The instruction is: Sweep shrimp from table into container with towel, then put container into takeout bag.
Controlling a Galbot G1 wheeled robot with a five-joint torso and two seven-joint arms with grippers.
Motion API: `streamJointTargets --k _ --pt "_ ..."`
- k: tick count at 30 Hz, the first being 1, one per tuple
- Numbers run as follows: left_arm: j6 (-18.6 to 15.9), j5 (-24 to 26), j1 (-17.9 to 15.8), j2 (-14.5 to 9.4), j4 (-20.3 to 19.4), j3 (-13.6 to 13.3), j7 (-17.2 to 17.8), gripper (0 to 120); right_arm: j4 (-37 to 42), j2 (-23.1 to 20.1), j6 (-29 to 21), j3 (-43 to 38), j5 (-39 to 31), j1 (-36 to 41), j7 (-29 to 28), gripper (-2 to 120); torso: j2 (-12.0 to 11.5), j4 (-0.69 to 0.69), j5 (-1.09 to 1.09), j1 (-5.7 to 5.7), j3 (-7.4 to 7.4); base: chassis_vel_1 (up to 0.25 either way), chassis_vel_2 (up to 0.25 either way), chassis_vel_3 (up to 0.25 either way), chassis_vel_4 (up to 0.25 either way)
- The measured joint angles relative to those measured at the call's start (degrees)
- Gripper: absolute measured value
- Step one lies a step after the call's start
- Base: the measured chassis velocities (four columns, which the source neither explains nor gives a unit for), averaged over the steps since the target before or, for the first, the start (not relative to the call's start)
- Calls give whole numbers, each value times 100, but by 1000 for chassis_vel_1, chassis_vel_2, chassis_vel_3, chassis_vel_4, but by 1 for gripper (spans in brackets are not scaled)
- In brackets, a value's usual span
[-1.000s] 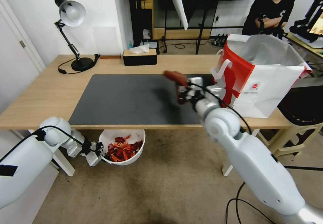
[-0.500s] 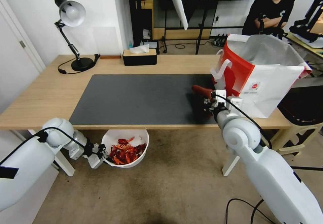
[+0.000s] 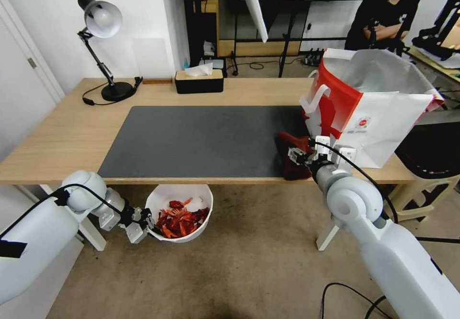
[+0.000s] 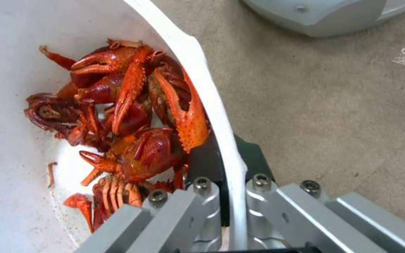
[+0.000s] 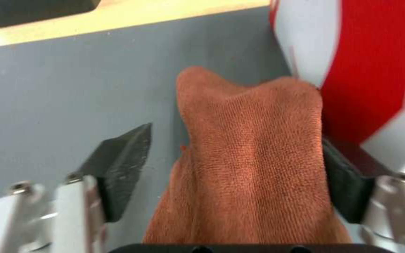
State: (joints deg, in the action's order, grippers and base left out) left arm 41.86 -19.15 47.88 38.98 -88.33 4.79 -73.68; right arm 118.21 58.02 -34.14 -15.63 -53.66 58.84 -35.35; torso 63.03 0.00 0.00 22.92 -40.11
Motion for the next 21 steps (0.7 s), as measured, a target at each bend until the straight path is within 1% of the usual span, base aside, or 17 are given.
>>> streamJointTargets --k 1,2,3,5,6,12,17,19,21 --pt "-2 0 13 -14 -11 5 0 0 35 -14 15 -37 -2 48 -3 83 0 0 0 0 0 0 0 0 0" --pt "-4 0 35 -40 -31 14 0 0 118 -48 72 -133 -3 168 -3 89 0 0 1 0 0 0 0 0 0" --pt "-4 0 35 -40 -31 14 0 0 118 -48 72 -133 -3 168 -3 89 0 0 1 0 0 0 0 0 0" --pt "-5 -3 50 -56 -49 23 0 0 246 -103 203 -268 9 367 -3 98 0 -1 0 0 0 0 0 0 0" --pt "-5 -7 59 -56 -61 25 0 0 286 -115 234 -310 17 433 -4 99 0 -1 0 0 0 0 0 0 0" --pt "-7 -31 134 -37 -134 44 1 0 487 -74 276 -438 91 705 -53 100 0 -1 0 0 0 0 0 0 0" --pt "-5 -62 291 -40 -225 136 3 0 681 24 363 -466 282 985 -61 100 0 0 0 0 0 0 0 0 0" --pt "-3 -62 305 -40 -232 145 3 0 706 33 381 -469 310 1019 -55 100 0 0 0 0 0 0 0 0 0" --pt "8 -68 371 -43 -271 182 6 0 823 65 547 -477 517 1212 49 100 0 0 0 0 0 0 0 0 0"
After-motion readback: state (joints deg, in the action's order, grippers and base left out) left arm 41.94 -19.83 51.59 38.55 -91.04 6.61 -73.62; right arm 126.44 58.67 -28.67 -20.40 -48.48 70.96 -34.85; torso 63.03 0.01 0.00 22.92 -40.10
